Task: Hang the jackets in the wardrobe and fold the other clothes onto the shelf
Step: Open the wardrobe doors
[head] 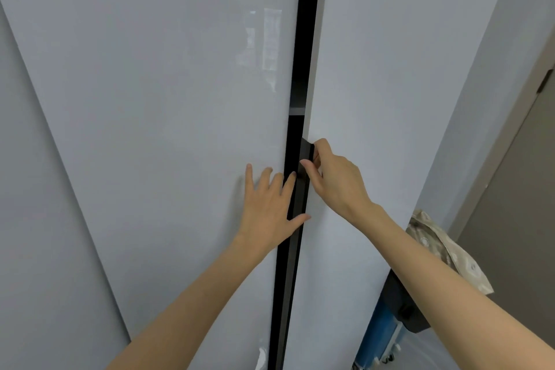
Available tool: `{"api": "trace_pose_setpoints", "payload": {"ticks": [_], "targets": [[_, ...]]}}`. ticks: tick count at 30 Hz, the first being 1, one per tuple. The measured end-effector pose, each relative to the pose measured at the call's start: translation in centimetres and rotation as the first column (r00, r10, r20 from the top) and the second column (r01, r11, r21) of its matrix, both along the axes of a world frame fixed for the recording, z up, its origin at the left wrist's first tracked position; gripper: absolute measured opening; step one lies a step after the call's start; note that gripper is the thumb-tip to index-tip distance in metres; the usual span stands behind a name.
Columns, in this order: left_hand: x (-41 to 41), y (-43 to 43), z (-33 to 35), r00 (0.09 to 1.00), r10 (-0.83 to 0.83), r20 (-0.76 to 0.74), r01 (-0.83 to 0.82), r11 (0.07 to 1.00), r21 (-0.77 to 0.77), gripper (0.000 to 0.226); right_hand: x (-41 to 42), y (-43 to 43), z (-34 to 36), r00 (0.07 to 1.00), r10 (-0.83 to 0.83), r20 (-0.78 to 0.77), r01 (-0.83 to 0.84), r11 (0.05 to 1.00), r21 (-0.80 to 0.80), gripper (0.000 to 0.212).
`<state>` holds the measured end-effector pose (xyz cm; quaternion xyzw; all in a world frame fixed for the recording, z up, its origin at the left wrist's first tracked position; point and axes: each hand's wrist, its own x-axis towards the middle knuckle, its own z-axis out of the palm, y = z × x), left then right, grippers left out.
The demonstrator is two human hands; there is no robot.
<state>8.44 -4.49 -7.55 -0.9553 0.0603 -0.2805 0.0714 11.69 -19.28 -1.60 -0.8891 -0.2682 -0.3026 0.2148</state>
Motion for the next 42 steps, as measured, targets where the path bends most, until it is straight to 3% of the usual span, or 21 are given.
{"api": "trace_pose_setpoints", "payload": {"ticks": [7,13,21,24,30,37,42], "targets": [[-4.4,-6.4,-1.3,0.988,-0.144,0.056,0.153,0.967,-0.205,0.066,-5.5,-6.5,-0.4,0.997,0.075,0.004,-0.075,0.997,0.004,0.018],[-8.7,-12.8,-2.5,0.98,-0.175,0.097,0.199,0.904,-0.378,0.051,-9.6,-12.7,-0.6,0.995,0.095,0.02,-0.095,0.996,0.001,0.017],[-12.0,-22.6,-2.2,0.957,-0.288,0.032,0.286,0.92,-0.267,0.052,-14.4,-23.8,-1.3,1.0,0.027,0.012,-0.028,0.995,0.092,0.018],[-12.4,-27.1,-1.9,0.95,-0.311,0.025,0.308,0.924,-0.228,0.057,-15.6,-28.1,-1.2,0.998,-0.064,0.016,0.062,0.993,0.099,0.022],[-12.4,-34.6,-1.1,0.911,-0.413,-0.006,0.402,0.891,-0.211,0.046,-16.5,-34.4,-1.2,0.972,-0.234,-0.04,0.237,0.959,0.155,0.03],[-11.8,-39.2,-0.8,0.865,-0.494,-0.09,0.451,0.843,-0.294,0.036,-16.1,-39.0,-0.6,0.937,-0.335,-0.098,0.347,0.927,0.14,0.032],[-11.4,-39.1,-1.1,0.786,-0.598,-0.154,0.503,0.765,-0.402,0.032,-16.3,-40.7,-0.4,0.937,-0.308,-0.167,0.329,0.936,0.121,0.031]]}}
